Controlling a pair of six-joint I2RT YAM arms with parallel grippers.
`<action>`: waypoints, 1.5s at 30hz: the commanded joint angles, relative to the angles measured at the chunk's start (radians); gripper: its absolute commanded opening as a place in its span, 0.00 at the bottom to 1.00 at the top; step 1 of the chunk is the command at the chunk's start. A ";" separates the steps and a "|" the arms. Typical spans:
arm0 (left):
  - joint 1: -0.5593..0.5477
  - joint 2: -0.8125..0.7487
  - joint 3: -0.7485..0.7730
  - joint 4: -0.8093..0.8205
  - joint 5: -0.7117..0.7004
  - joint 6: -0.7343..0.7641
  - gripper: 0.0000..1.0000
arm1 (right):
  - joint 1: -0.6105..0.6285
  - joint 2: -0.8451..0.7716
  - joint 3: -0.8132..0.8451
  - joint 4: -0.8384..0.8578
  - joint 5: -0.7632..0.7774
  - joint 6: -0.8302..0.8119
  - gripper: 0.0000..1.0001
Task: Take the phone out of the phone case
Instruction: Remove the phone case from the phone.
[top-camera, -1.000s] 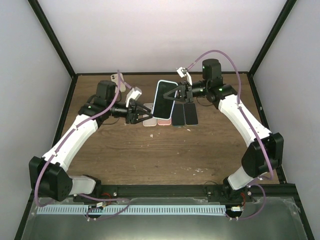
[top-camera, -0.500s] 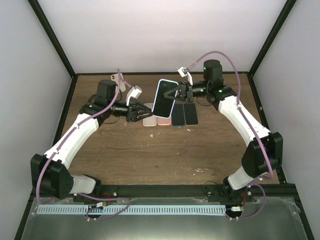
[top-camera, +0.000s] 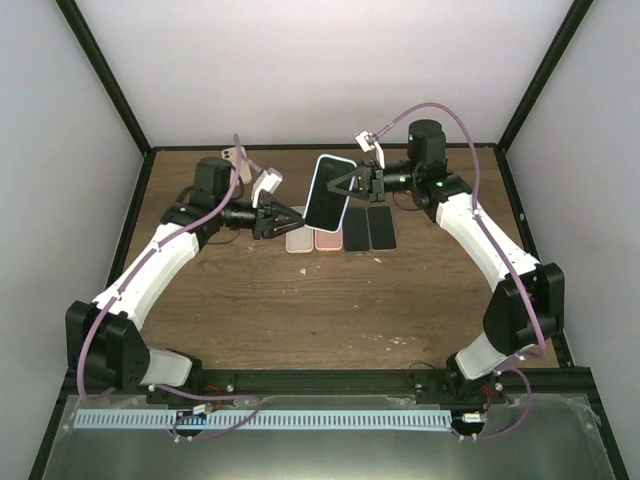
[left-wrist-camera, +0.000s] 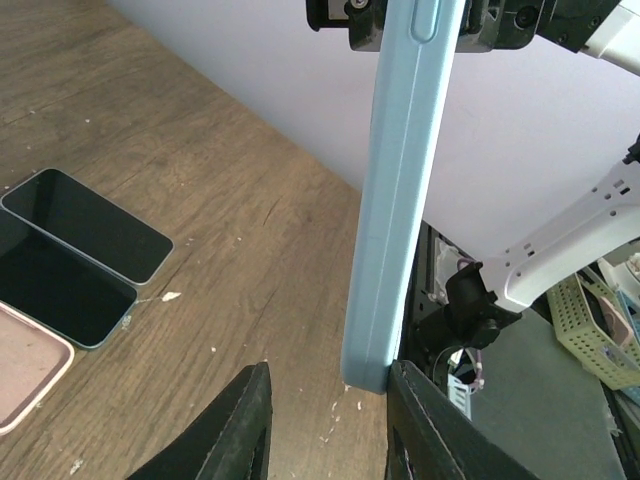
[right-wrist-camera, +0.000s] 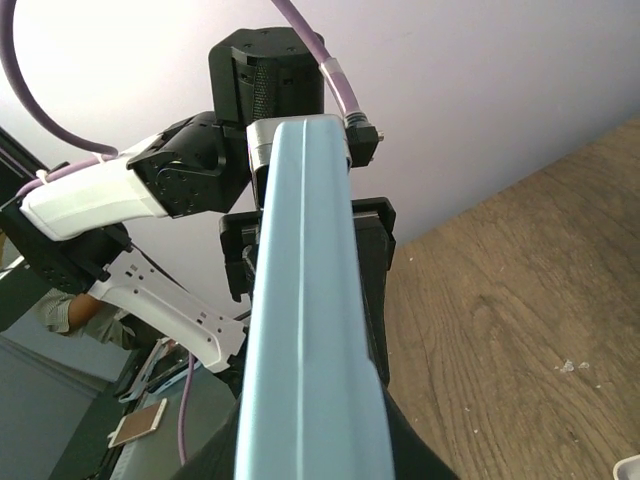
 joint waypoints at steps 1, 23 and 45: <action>0.042 0.069 -0.020 -0.008 -0.225 0.019 0.33 | 0.045 -0.107 0.048 0.074 -0.313 0.126 0.01; 0.166 -0.037 -0.042 0.129 0.137 -0.129 0.52 | 0.005 -0.060 0.169 0.085 -0.229 0.149 0.01; 0.031 -0.171 -0.068 0.293 0.196 -0.315 0.57 | 0.000 -0.003 0.168 0.221 -0.125 0.281 0.01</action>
